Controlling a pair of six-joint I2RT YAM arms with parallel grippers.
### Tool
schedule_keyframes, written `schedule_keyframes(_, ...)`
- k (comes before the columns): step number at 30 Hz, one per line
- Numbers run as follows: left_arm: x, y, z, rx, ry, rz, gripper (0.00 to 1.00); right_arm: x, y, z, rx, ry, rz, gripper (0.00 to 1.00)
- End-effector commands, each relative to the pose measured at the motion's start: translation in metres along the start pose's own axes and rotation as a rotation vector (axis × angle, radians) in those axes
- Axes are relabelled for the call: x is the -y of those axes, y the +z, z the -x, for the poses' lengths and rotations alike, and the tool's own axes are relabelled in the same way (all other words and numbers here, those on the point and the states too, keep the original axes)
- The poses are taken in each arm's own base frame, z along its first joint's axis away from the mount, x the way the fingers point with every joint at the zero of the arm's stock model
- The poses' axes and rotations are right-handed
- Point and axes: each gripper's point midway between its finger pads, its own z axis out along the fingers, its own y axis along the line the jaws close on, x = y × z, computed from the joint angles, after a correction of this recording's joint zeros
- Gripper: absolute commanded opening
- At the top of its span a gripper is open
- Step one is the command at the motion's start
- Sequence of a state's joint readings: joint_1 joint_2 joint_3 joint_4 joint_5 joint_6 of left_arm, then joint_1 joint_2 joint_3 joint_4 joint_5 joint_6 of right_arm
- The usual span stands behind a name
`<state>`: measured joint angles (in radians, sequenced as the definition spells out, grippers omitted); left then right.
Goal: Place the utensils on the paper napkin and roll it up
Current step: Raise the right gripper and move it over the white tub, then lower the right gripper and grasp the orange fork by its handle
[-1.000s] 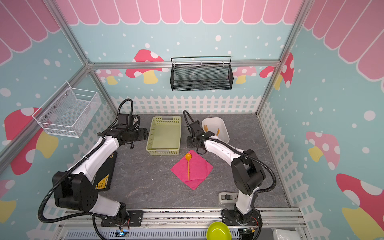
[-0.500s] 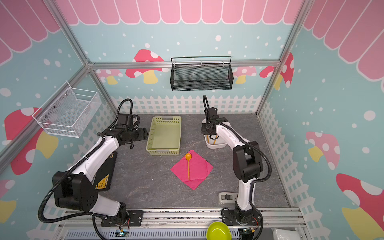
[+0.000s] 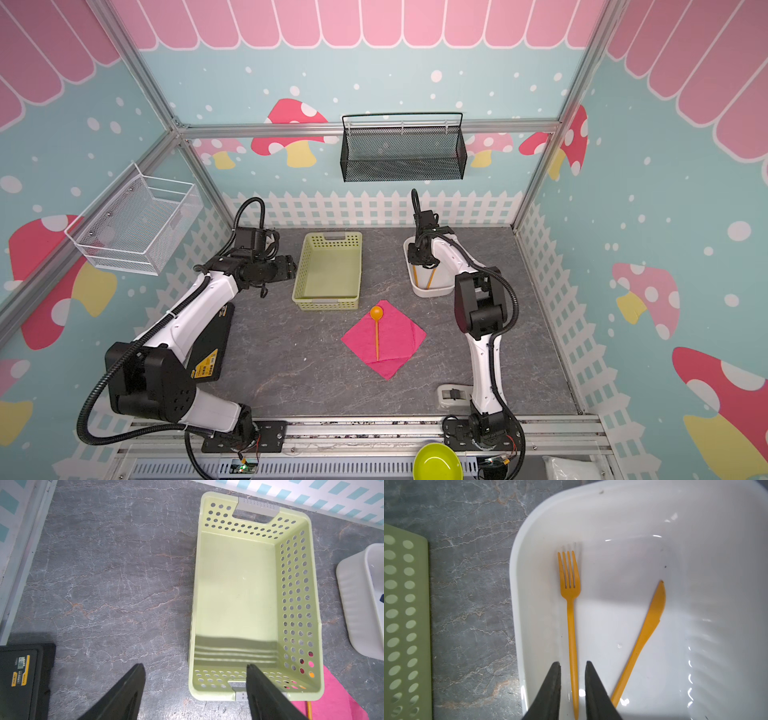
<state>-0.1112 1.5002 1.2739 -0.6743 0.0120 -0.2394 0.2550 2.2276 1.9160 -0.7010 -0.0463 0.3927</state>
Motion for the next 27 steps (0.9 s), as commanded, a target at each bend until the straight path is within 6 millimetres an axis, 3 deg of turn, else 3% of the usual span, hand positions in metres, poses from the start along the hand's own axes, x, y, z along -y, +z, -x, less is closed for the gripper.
schedule_keyframes(1,-0.004,0.005,-0.002,-0.004,-0.013,0.003,0.78,-0.003,0.008,-0.001,-0.048,-0.042,0.044,0.25)
schedule_keyframes(18,-0.007,0.012,-0.006,-0.023,-0.008,0.019,0.78,-0.001,0.056,-0.005,-0.123,-0.049,0.103,0.30)
schedule_keyframes(27,-0.009,0.015,-0.007,-0.033,-0.005,0.031,0.78,0.016,0.070,-0.015,-0.152,-0.059,0.023,0.26)
